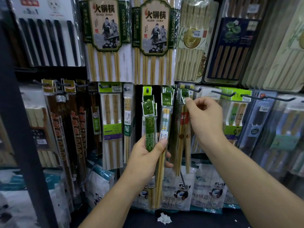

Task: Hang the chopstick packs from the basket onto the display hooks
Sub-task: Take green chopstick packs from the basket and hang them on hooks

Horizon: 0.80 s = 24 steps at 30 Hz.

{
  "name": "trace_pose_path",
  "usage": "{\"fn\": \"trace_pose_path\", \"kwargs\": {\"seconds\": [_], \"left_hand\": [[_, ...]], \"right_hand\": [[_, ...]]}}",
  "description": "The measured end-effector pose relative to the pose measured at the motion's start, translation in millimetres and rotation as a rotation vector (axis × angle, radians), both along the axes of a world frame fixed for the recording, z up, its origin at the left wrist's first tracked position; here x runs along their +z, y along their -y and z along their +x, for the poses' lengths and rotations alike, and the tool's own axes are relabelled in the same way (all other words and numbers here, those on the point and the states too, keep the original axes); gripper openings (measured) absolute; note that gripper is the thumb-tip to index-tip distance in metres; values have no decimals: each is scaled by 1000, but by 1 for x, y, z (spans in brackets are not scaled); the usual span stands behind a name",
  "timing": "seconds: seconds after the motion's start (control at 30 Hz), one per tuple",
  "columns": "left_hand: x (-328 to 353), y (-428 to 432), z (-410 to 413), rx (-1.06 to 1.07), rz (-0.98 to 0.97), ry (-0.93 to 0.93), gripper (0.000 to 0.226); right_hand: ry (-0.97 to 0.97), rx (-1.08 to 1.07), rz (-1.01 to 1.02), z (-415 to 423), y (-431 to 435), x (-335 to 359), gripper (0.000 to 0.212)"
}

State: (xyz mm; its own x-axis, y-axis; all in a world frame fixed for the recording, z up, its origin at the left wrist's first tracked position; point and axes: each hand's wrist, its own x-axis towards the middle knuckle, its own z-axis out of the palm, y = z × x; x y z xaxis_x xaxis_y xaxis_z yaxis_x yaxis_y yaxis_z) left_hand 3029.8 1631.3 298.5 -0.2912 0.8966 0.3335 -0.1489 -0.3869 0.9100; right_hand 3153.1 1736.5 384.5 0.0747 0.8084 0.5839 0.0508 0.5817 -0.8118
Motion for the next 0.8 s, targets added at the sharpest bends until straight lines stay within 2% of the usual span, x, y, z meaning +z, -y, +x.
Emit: {"fn": "trace_pose_path", "kwargs": {"seconds": [0.1,0.2,0.33,0.4,0.5,0.6,0.77,0.8], "left_hand": [[1,2,1,-21,-5,-18,24],[1,2,4,-47,-17,-17,34],[-3,-3,3,-30,1,26,28],[-5,-5,0,45,-6,-34,20],[-8,-8,-3,118,18,-65,21],[-9,-9,-6,93,20,-72,17],[-9,-8,-7,-18,-25,-40,25],[-9,-8,-7,-25,-44,-28,36]], "right_hand": [[20,169,36,-4,16,-5,21],[74,237,48,-6,23,-7,23],[24,225,-31,-5,20,2,26],[-36,201,-73,-2,14,9,27],[-50,170,-66,0,4,15,30],[-41,148,-54,-1,-4,15,35],[-15,120,-67,-2,-11,15,33],[-17,117,-72,-2,-11,15,33]]}}
